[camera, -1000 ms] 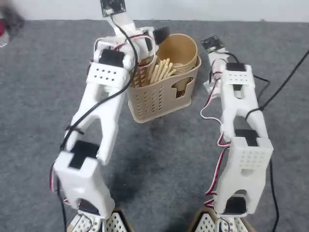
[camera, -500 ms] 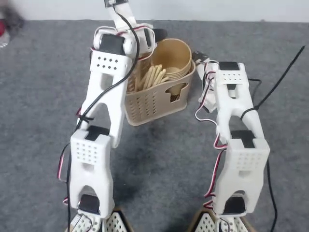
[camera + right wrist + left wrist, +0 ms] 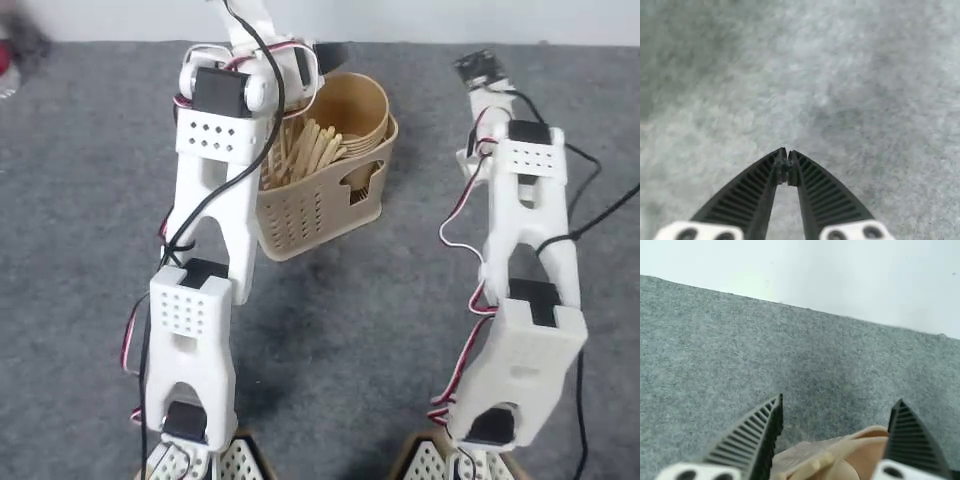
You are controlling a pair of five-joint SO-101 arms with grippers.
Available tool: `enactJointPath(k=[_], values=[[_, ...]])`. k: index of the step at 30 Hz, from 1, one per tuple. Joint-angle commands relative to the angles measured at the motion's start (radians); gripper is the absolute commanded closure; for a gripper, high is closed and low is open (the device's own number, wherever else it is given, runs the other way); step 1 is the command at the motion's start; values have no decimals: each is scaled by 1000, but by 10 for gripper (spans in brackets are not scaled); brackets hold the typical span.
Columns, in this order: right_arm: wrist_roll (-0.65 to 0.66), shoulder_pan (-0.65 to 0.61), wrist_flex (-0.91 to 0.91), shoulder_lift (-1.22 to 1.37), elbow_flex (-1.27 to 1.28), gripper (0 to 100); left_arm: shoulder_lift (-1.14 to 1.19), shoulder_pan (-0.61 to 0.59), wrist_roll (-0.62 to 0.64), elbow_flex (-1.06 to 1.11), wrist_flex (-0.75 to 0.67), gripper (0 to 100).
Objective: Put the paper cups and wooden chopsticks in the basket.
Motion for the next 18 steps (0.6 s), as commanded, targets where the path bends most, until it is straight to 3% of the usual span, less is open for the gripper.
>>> enactJointPath(k=[1,7,11,15,18], values=[[-60,25,-45,-84,-15,992,-21,0,-3,-39,2,674],[-170,16,-42,-189,-31,992,-117,-74,-3,-188,126,674],[-172,-25,-36,-318,-31,992,-196,-164,-3,-298,230,674],[-169,-90,22,-458,-29,992,-259,-344,-2,-219,227,674],[-158,-153,2,-507,-25,992,-267,-422,-2,-18,227,674]])
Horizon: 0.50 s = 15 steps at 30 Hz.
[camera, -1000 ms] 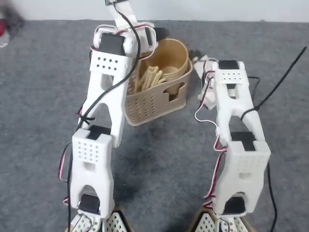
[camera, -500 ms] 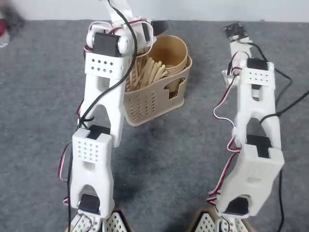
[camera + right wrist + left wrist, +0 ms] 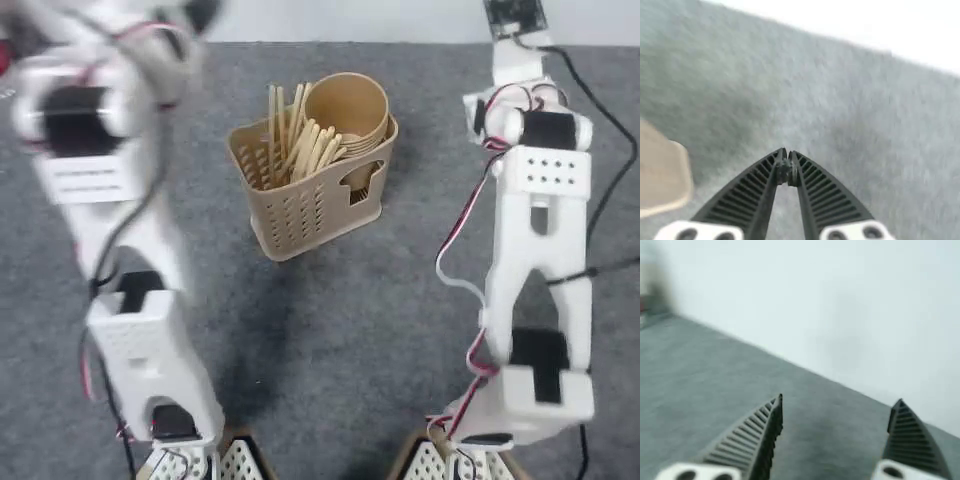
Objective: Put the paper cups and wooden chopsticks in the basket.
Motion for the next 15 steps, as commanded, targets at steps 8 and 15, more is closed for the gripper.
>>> enactJointPath(k=[8,15], values=[[66,-136,-217,35,-26,992,-63,-187,-75,812,-6,674],[66,-104,-532,231,-29,992,-63,-199,-199,1029,-18,674]])
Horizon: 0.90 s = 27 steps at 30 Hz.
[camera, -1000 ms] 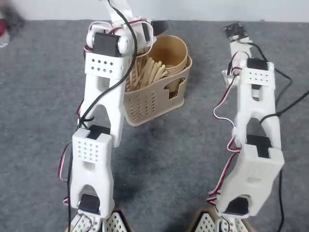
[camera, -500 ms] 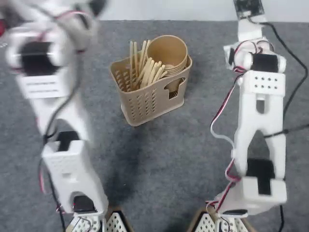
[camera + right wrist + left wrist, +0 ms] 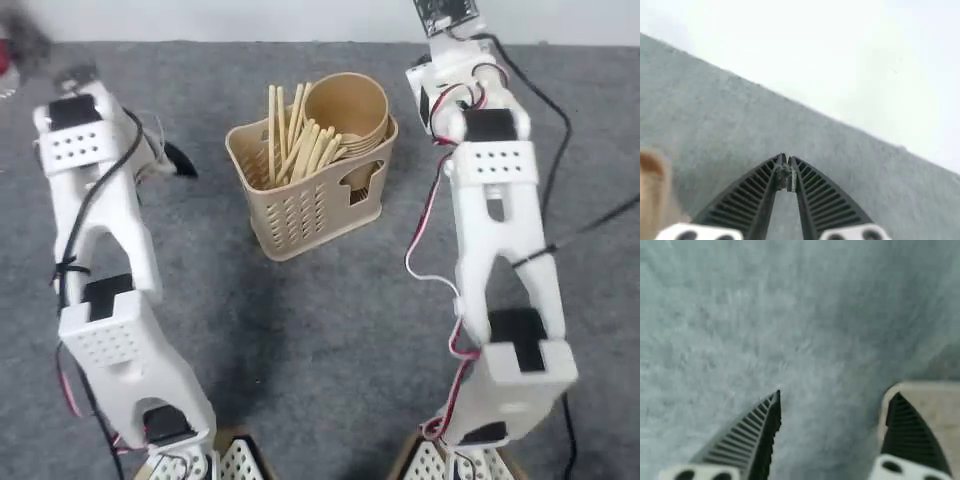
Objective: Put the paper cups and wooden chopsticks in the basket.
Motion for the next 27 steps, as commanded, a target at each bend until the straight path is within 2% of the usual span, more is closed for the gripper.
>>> enactJointPath(k=[1,4,10,13,18,22,27], values=[[12,13,-162,62,-31,992,-52,-9,-84,105,-12,674],[14,-13,-240,125,-38,992,-51,3,-104,148,-14,674],[11,-35,-245,228,-206,992,-51,52,-132,159,-8,682],[8,-36,-232,251,-275,992,-44,87,-132,159,-8,743],[12,-71,-54,254,-342,992,-43,192,-132,191,-12,848],[12,-91,110,225,-362,992,-43,282,-124,217,-14,858],[14,-94,303,122,-364,992,-43,293,-63,217,-63,857]])
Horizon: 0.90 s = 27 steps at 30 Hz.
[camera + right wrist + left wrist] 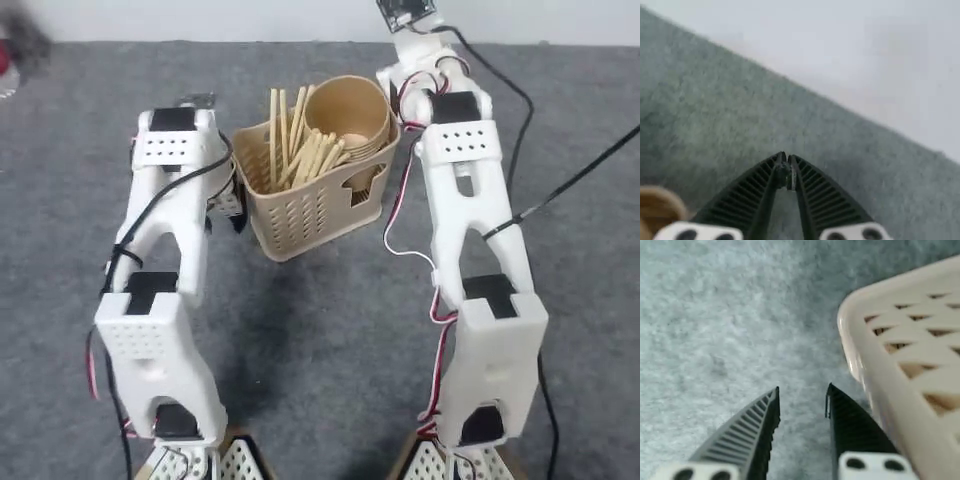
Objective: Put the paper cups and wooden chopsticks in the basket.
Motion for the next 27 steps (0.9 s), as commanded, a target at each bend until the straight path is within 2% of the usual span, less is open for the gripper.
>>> enactJointPath(k=[1,6,13,20,23,27], values=[[14,-22,131,-142,-57,992,-41,25,38,-2,-61,857],[29,-47,311,-209,-55,992,-41,21,77,-2,-77,856],[98,-125,526,-272,-55,991,-43,-40,133,-2,-172,855],[95,-182,679,-383,-55,991,-52,-11,140,-10,-184,855],[97,-173,705,-418,-54,991,-49,5,140,-27,-178,855],[98,-87,697,-421,-51,991,-52,-2,140,-31,-178,855]])
